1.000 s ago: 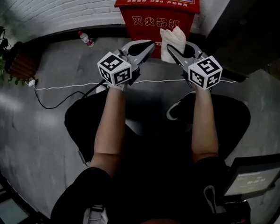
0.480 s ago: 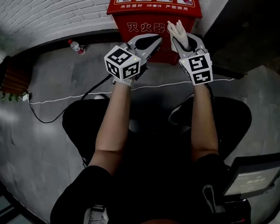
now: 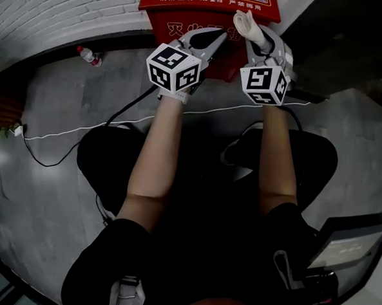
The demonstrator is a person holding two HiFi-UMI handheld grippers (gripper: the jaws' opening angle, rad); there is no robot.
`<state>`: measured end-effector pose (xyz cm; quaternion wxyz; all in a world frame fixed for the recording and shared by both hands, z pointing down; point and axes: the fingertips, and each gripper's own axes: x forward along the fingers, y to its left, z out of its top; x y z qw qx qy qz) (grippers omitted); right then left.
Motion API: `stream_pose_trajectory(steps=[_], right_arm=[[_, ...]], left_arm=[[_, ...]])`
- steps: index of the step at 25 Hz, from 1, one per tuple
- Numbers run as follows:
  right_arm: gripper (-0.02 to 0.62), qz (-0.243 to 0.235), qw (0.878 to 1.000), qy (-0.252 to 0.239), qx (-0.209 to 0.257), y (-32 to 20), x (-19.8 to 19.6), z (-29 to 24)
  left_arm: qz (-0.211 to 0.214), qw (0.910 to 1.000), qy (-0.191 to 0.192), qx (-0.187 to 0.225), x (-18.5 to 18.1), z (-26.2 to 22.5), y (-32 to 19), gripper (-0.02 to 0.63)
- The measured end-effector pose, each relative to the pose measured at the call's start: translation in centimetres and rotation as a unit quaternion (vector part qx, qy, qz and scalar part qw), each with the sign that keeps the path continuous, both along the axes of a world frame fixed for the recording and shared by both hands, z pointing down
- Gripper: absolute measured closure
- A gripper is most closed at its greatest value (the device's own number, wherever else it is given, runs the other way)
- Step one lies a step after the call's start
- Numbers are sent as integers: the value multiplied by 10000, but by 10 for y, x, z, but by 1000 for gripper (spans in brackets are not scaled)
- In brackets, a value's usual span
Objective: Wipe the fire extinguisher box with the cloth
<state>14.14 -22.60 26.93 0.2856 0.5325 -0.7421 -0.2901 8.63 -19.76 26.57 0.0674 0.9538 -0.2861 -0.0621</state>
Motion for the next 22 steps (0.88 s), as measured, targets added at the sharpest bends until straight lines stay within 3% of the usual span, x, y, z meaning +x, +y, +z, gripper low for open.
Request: stream_pose_trajectory(steps=[4, 8, 14, 18, 22], right_arm=[[486, 329, 9854, 1409, 898, -9, -4, -11], [485, 377, 9644, 2175, 1455, -19, -12, -3], [485, 329, 9544, 2603, 1425, -28, -14, 26], [488, 335, 9538, 2604, 1460, -31, -13, 27], [494, 276, 9558, 2607, 1331, -31, -16, 35]], left_arm=[[-183, 9998, -15, -64, -6, 5, -7, 606], [-287, 9996, 72, -2, -17, 0, -10, 606], [-373, 9992, 121, 80, -30, -2, -12, 606], [-488, 9984, -233, 160, -25, 7, -17, 606], [-977, 9924, -559, 504, -19, 20, -26, 606]])
